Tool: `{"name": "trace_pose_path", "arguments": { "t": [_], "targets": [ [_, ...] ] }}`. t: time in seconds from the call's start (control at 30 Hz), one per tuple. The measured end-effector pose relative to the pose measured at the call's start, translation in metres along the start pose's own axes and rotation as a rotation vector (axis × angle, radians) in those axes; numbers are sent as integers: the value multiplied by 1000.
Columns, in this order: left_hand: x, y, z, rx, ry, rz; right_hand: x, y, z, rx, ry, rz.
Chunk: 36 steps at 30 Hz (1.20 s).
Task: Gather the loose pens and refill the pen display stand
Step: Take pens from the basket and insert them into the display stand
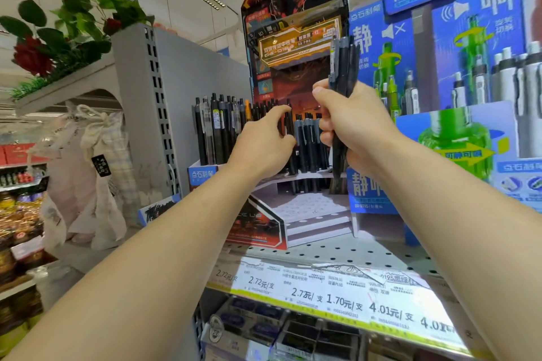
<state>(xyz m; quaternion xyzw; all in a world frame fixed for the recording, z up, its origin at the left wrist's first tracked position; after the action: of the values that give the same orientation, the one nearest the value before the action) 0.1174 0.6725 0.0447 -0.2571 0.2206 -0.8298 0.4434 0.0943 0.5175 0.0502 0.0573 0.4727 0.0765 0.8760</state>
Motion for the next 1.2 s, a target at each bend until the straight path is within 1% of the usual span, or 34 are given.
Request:
{"name": "trace_pose_path", "arguments": {
  "t": [0.1, 0.3, 0.53, 0.6, 0.63, 0.7, 0.73, 0.77, 0.8, 0.87, 0.9, 0.97, 1.07, 1.13, 1.2],
  "targets": [
    [0, 1, -2, -26, -12, -11, 1, 0, 0, -13, 24, 11],
    [0, -1, -5, -6, -4, 46, 4, 1, 1, -45, 84, 6],
    [1, 5, -5, -109, 7, 125, 6, 6, -2, -117, 146, -21],
    [2, 4, -5, -89, 7, 118, 6, 7, -3, -135, 170, -35],
    [3, 1, -5, -42, 8, 105, 6, 8, -4, -146, 181, -38],
    [4, -9, -5, 129, 0, -30, 5, 9, -6, -171, 192, -43],
    [4, -13, -5, 210, -7, -165, 5, 9, -7, -186, 186, -60],
    [3, -17, -6, 257, -10, -340, 4, 10, -8, -203, 168, -100],
    [3, -18, -7, 258, -15, -527, 4, 11, -8, -221, 140, -166],
    [6, -18, -8, 175, -10, -819, 4, 15, -10, -272, 90, -301],
    [8, -19, -8, 134, 15, -871, 4, 16, -11, -302, 82, -329],
    [12, -22, -3, 77, 64, -837, 5, 18, -12, -352, 105, -305],
    [12, -27, 4, 76, 39, -798, 4, 18, -13, -356, 142, -205],
    [11, -34, 7, 165, 14, -786, 3, 16, -12, -282, 141, -166],
    [11, -47, 7, 352, -15, -860, 2, 12, -10, -163, 145, -123]
  ]
}}
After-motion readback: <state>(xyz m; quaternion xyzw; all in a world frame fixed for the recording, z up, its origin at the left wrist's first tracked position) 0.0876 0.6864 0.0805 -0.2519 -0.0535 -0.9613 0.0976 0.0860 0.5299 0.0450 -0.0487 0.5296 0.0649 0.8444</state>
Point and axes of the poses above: each hand's wrist, its own z-axis towards the middle knuckle, its own y-axis out of the palm, x = y × z, the point moved 4 cm from there along z, towards the middle knuckle, and after that the axes turned 7 degrees about y, right-handed, at the moved point
